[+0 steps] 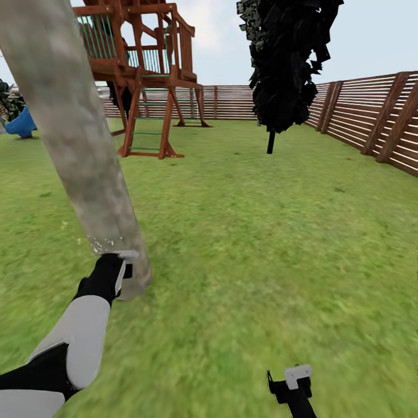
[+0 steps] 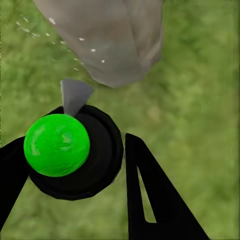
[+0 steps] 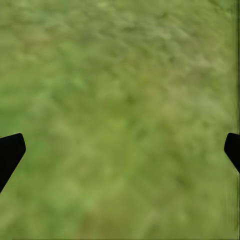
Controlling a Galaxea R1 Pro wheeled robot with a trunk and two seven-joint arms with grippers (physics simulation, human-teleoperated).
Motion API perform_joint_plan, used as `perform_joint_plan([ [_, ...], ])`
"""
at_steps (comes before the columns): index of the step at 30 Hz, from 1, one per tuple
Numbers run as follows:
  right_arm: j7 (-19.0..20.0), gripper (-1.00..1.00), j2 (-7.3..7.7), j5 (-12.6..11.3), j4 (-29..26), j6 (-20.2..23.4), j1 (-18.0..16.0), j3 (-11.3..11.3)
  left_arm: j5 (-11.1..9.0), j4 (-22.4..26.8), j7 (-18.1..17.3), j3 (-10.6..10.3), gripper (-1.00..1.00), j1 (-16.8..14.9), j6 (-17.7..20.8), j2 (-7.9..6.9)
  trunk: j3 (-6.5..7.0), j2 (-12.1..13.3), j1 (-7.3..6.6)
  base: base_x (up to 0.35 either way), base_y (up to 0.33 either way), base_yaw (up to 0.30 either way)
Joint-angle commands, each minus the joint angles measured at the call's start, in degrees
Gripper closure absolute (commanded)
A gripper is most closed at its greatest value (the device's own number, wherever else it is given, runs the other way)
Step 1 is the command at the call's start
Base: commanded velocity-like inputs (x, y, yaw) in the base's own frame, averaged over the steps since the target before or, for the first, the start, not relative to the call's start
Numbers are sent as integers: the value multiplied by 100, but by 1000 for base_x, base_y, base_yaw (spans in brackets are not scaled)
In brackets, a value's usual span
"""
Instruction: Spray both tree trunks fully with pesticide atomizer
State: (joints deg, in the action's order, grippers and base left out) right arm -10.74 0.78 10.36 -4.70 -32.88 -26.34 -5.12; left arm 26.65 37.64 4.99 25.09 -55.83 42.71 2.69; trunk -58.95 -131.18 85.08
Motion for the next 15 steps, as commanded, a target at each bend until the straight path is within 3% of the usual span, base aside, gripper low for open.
perform_joint_plan([
  [1, -60, -100, 1, 36, 4, 1, -3, -43, -36, 7, 27, 33, 100, -6, 13, -17, -5, -2, 1, 152, -266, 0],
  [3, -60, -100, 1, 36, 4, 1, -3, -42, -15, 13, 26, 44, 100, 1, 6, -134, -5, -2, 1, 153, -264, 0],
  [4, -60, -100, 1, 36, 4, 1, -3, -43, -15, 14, 28, 47, 100, 38, 3, -318, -5, -2, 1, 158, -259, 0],
  [6, -60, -100, 1, 36, 4, 1, -3, -43, -23, 27, 28, 54, 100, 124, 1, -548, -5, -2, 1, 188, -234, 4],
  [9, -60, -100, 1, 36, 4, 1, -3, -42, -28, 26, 47, 51, 100, 270, -5, -665, -5, -2, 1, 224, -181, 152],
  [13, -60, -100, 1, 36, 4, 1, -3, -42, -43, 1, 37, 54, 100, 494, -21, -593, -5, -2, 1, 62, -35, 266],
  [15, -61, -100, 1, 36, 4, 1, -3, -45, -40, -2, 56, 57, 100, 662, -183, -230, -5, -2, 1, 5, -3, 277],
])
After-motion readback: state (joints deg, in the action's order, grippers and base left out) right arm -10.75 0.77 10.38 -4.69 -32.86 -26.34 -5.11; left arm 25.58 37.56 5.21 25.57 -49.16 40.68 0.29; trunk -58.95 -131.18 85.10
